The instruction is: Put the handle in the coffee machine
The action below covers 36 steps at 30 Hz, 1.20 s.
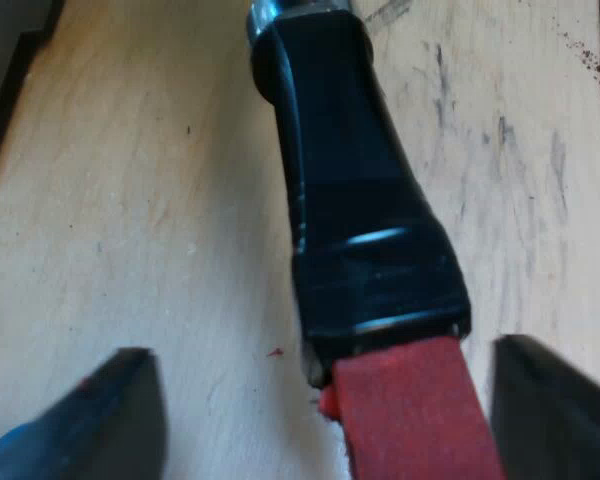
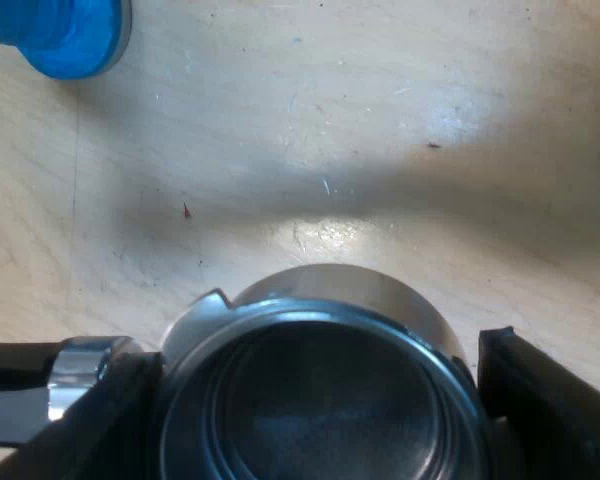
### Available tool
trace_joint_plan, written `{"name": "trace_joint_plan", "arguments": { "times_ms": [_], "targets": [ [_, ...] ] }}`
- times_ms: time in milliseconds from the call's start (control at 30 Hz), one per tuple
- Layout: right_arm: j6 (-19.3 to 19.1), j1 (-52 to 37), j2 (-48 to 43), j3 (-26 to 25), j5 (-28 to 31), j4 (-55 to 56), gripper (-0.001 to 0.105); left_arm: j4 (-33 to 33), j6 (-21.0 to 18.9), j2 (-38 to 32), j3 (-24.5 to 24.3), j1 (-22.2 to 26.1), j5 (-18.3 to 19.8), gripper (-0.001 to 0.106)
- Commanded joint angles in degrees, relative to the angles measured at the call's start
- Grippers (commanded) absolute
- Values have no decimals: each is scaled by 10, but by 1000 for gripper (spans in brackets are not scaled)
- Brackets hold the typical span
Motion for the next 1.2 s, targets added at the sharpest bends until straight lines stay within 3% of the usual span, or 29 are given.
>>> {"name": "trace_joint_plan", "arguments": {
  "times_ms": [33, 267, 667, 767, 933, 1033, 1200],
  "targets": [
    [0, 1, -9, -8, -17, 1, 0, 1, 3, -1, -1, 2, 12, 41],
    [1, 1, -9, -8, -17, 1, 0, 1, 3, -1, -1, 2, 12, 2],
    [3, 1, -9, -8, -30, 1, 1, -1, 3, -1, -1, 2, 27, 0],
    [3, 1, -9, -8, -40, 1, 17, -1, 3, -1, -1, 2, 27, 0],
    [3, 1, -9, -8, -24, 1, 63, -1, 3, -4, -1, 2, 27, 0],
    [0, 1, -9, -8, -21, 1, 76, -1, 3, -6, -1, 2, 27, 0],
    [-1, 1, -9, -8, 21, 1, 78, -1, 3, -6, -1, 2, 27, 0]
  ]
}}
